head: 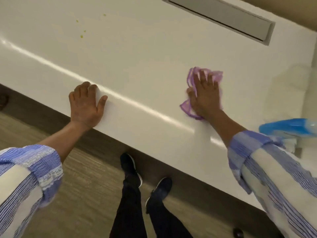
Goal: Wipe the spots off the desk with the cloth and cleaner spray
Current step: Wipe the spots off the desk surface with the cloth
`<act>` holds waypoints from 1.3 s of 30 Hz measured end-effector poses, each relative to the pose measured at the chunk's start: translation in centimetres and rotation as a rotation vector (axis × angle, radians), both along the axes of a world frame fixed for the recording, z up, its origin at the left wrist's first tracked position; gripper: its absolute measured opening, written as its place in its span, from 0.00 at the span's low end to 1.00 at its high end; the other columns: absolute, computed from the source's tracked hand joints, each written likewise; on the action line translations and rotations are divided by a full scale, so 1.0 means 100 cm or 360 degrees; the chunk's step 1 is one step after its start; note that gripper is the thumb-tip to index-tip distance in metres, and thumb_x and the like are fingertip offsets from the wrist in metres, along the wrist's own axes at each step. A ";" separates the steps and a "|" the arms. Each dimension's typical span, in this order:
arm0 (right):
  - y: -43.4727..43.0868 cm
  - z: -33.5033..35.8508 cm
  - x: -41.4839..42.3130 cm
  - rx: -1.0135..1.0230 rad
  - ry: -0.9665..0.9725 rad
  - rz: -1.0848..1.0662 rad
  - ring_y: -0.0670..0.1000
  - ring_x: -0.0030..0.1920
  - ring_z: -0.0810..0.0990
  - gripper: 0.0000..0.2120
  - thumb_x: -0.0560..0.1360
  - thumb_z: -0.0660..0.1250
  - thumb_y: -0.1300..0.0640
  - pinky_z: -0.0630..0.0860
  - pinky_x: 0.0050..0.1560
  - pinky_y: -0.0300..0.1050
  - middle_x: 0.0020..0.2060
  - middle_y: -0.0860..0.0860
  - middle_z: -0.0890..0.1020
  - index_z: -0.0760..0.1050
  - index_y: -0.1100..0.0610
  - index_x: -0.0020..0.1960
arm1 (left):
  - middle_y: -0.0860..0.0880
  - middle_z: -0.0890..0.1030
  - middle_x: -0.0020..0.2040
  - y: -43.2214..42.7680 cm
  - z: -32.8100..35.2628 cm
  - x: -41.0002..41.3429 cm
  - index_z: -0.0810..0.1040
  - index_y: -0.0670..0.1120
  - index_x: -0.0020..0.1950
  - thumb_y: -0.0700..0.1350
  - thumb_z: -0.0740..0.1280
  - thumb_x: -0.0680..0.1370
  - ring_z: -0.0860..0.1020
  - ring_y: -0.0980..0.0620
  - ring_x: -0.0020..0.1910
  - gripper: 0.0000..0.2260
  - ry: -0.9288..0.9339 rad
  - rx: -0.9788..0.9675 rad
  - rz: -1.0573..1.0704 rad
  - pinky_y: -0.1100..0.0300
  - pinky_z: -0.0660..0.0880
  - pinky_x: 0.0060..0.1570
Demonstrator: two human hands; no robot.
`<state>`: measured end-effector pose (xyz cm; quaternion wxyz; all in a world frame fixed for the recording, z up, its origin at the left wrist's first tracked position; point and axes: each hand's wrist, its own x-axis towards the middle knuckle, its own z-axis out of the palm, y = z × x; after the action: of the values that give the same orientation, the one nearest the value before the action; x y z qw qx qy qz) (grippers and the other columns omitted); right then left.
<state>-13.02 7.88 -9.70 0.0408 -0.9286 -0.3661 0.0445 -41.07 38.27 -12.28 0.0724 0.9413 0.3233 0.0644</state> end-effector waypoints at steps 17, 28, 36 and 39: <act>-0.078 -0.006 -0.054 0.0000 0.0035 -0.0576 0.61 0.83 0.53 0.31 0.85 0.52 0.46 0.51 0.81 0.62 0.83 0.57 0.56 0.53 0.56 0.84 | 0.40 0.70 0.75 -0.141 -0.005 0.006 0.71 0.42 0.75 0.64 0.57 0.81 0.70 0.38 0.72 0.32 0.0162 -0.0076 -0.0797 0.41 0.67 0.70; -0.098 -0.006 -0.002 0.0015 -0.0044 -0.0030 0.62 0.82 0.59 0.27 0.85 0.53 0.48 0.60 0.78 0.66 0.81 0.57 0.63 0.61 0.56 0.81 | 0.40 0.69 0.76 -0.140 -0.009 0.005 0.71 0.42 0.75 0.64 0.57 0.81 0.69 0.39 0.73 0.32 0.0122 -0.0103 -0.0800 0.39 0.68 0.70; 0.035 -0.019 -0.069 -0.0093 -0.0049 0.0612 0.62 0.83 0.51 0.31 0.83 0.55 0.47 0.44 0.81 0.67 0.83 0.57 0.59 0.54 0.55 0.84 | 0.40 0.73 0.73 -0.122 0.000 0.010 0.74 0.42 0.72 0.65 0.52 0.83 0.72 0.39 0.68 0.32 -0.0003 -0.0252 -0.0886 0.43 0.66 0.65; 0.011 -0.011 -0.037 -0.0025 0.0110 0.1319 0.57 0.84 0.53 0.27 0.86 0.50 0.47 0.47 0.83 0.59 0.82 0.55 0.61 0.60 0.55 0.82 | 0.41 0.72 0.73 -0.077 0.005 0.016 0.73 0.43 0.73 0.67 0.51 0.82 0.72 0.39 0.68 0.33 -0.0011 -0.0227 -0.0849 0.43 0.65 0.65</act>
<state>-16.71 8.97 -10.82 0.0247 -0.7009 -0.7070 0.0911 -39.48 30.57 -11.78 0.1541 0.9855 0.0674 0.0234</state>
